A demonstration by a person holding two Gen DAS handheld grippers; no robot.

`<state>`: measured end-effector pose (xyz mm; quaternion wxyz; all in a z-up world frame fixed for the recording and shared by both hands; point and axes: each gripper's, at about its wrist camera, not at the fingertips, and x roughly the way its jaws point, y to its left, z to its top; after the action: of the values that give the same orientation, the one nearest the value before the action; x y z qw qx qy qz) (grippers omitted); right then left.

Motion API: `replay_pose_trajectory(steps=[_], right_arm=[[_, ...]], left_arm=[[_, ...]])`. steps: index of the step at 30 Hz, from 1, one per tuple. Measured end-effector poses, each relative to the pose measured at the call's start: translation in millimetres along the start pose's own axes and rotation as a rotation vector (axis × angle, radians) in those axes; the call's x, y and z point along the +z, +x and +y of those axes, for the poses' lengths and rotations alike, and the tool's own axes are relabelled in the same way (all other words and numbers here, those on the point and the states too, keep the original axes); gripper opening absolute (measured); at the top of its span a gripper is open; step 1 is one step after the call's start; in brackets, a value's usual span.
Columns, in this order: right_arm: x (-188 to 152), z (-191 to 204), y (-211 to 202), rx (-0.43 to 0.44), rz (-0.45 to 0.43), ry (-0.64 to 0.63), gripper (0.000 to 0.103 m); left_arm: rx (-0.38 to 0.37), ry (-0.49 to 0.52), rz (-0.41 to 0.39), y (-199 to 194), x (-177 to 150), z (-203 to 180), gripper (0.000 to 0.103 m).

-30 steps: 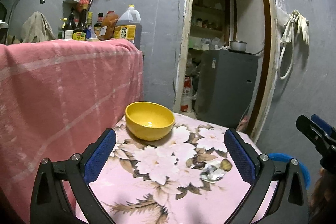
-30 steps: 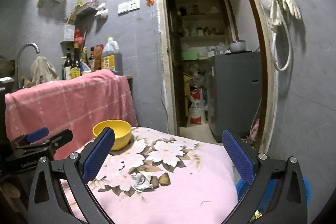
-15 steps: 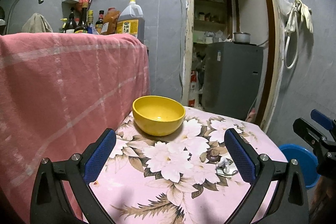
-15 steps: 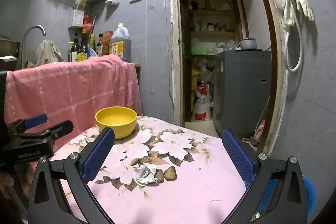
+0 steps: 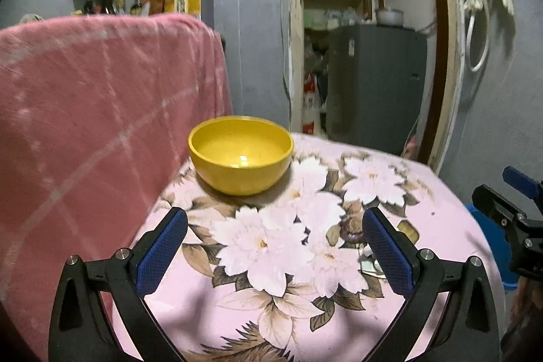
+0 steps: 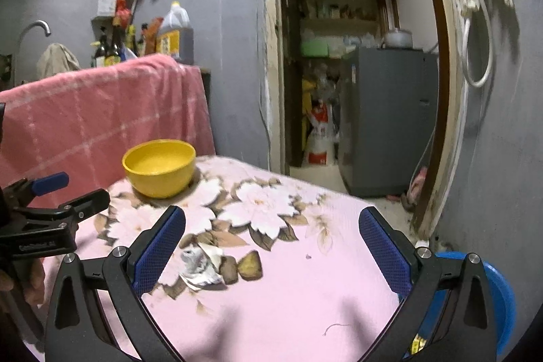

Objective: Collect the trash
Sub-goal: 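Move both tools back over the remaining trash on the table, then grasp a brown shell with the left tool while the right tool grasps another brown shell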

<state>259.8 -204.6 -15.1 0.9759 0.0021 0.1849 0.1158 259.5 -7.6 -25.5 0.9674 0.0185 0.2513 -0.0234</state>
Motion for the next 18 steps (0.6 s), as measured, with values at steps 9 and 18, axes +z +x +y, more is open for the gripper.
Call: replay_pose_trajectory(steps=[9, 18], right_arm=[[-9.9, -10.6, 40.6, 0.021, 0.196, 0.021, 0.082], [-21.4, -9.7, 77.1, 0.084, 0.359, 0.029, 0.061]], left_arm=[[-0.012, 0.073, 0.129, 37.6, -2.5, -12.7, 0.093], [-0.095, 0.151, 0.272, 76.6, -5.1, -30.6, 0.064]])
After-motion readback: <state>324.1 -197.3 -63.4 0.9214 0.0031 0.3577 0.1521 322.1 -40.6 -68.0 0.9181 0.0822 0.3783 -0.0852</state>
